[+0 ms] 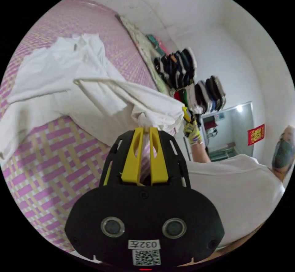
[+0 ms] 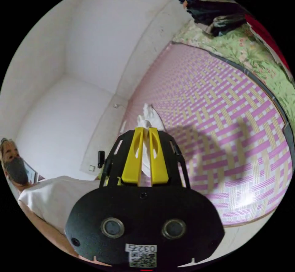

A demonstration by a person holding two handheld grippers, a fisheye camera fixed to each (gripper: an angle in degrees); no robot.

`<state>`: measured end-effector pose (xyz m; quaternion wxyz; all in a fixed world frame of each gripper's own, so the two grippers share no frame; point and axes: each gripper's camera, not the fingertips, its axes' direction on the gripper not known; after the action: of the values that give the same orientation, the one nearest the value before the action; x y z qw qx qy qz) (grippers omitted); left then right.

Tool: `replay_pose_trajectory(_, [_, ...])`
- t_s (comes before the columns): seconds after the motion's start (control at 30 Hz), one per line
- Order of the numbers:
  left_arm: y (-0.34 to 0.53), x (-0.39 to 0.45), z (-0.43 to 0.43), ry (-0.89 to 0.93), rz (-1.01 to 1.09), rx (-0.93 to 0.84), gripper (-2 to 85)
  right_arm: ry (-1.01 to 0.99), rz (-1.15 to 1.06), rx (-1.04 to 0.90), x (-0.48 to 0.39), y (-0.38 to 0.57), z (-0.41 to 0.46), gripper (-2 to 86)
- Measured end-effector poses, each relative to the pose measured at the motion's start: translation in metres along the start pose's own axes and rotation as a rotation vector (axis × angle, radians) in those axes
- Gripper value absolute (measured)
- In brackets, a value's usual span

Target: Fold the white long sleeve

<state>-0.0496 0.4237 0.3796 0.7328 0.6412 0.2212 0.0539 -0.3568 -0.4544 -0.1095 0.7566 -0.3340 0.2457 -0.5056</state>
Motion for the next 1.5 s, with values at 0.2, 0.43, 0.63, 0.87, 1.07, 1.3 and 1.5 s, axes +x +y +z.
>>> replay_pose_trajectory(0.2, [0.066, 0.055, -0.185, -0.011, 0.163, 0.503, 3.6, -0.227, -0.184, 0.246, -0.085, 0.013, -0.078, 2.2])
replay_pose_trajectory(0.43, [0.147, 0.188, -0.348, -0.162, 0.529, 0.924, 3.2, -0.485, -0.610, 0.509, -0.254, 0.033, -0.158, 1.6])
replay_pose_trajectory(0.63, [0.198, 0.304, -0.431, -0.104, 0.885, 1.162, 3.1, -0.581, -0.895, 0.671, -0.388, 0.056, -0.218, 1.8])
replay_pose_trajectory(0.87, [0.078, 0.252, -0.436, -0.424, 0.523, 1.031, 2.7, -0.354, -0.713, 0.472, -0.421, -0.044, -0.097, 1.1])
replay_pose_trajectory(1.07, [-0.066, 0.178, -0.449, -0.475, 0.335, 0.987, 2.1, -0.221, -0.430, 0.302, -0.415, -0.176, 0.033, 0.6])
replay_pose_trajectory(1.3, [-0.005, 0.282, -0.475, -0.502, 0.728, 1.297, 2.9, -0.247, -0.791, 0.574, -0.555, -0.127, -0.049, 1.5])
replay_pose_trajectory(1.5, [0.048, 0.188, -0.395, -0.416, 0.726, 1.035, 3.2, -0.150, -0.681, 0.482, -0.470, -0.039, -0.022, 1.7])
